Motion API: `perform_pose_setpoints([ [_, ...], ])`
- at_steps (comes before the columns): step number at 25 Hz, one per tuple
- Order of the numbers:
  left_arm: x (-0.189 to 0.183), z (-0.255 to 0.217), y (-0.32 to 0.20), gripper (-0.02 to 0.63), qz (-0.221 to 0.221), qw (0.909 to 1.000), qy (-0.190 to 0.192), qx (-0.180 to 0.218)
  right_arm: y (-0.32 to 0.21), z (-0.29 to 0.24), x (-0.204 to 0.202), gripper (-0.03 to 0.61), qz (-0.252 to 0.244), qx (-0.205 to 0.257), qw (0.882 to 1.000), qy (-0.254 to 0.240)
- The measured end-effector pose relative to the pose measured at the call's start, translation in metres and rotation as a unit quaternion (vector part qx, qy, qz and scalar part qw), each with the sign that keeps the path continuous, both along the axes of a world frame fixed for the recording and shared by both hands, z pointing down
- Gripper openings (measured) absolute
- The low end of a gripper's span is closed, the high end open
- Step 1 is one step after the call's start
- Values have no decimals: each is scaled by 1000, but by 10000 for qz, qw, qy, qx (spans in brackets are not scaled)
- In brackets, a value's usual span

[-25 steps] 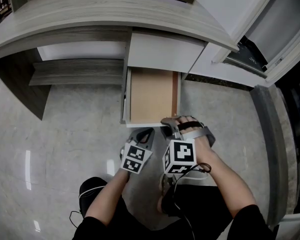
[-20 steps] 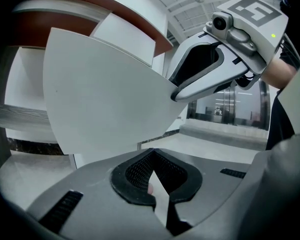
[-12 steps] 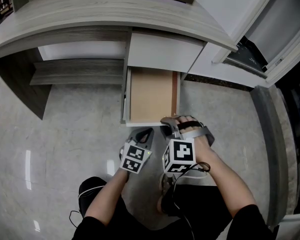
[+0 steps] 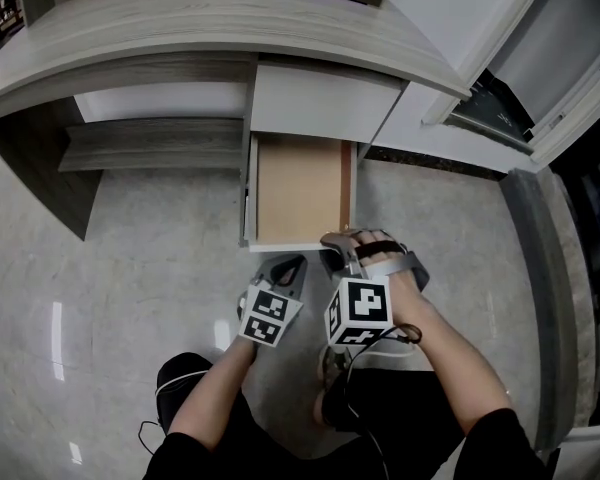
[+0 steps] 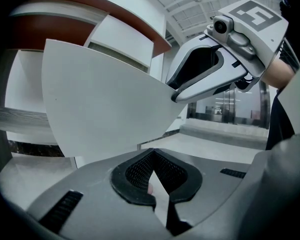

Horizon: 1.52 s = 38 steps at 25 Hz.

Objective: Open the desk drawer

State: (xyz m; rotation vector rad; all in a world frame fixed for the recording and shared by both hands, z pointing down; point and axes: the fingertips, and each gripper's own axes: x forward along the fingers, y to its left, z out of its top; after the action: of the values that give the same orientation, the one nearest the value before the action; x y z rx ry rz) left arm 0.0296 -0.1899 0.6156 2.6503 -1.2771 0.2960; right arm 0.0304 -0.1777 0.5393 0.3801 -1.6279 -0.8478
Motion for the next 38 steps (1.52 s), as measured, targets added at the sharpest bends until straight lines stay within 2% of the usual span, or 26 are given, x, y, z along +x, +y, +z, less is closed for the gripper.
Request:
perform_pose_setpoints([
  [10,2,-2,5,3,32,10000,-58,45,14,-11,-2,58,20,-118,9998,-149],
  [17,-1,-9,9,3,34,10000,1,94,32,-24,1,41,397,-315,9949,-867],
  [22,-7,-15,12,3,-52,9999,106,124,40,-25,-16,29,592,-401,9849,-1576],
  [28,-4,-24,15,3,-19,9996,142,241,40,-33,-22,20,1082,11,9557,-2736],
  [30,-5,-26,16,3,-25,9995,176,248,37,-40,-23,20,1197,58,9412,-3159],
  [32,-6,-29,17,3,-32,9994,209,258,34,-49,-20,18,1442,74,9144,-3783],
  [34,-6,-30,19,3,-30,9994,255,247,31,-55,-12,18,1809,32,8742,-4506],
  [37,-9,-32,21,3,-81,9992,318,228,32,-58,-3,14,2246,-79,8028,-5523],
  [38,-11,-33,22,3,-112,9991,326,232,33,-57,-2,14,2316,-87,7842,-5757],
])
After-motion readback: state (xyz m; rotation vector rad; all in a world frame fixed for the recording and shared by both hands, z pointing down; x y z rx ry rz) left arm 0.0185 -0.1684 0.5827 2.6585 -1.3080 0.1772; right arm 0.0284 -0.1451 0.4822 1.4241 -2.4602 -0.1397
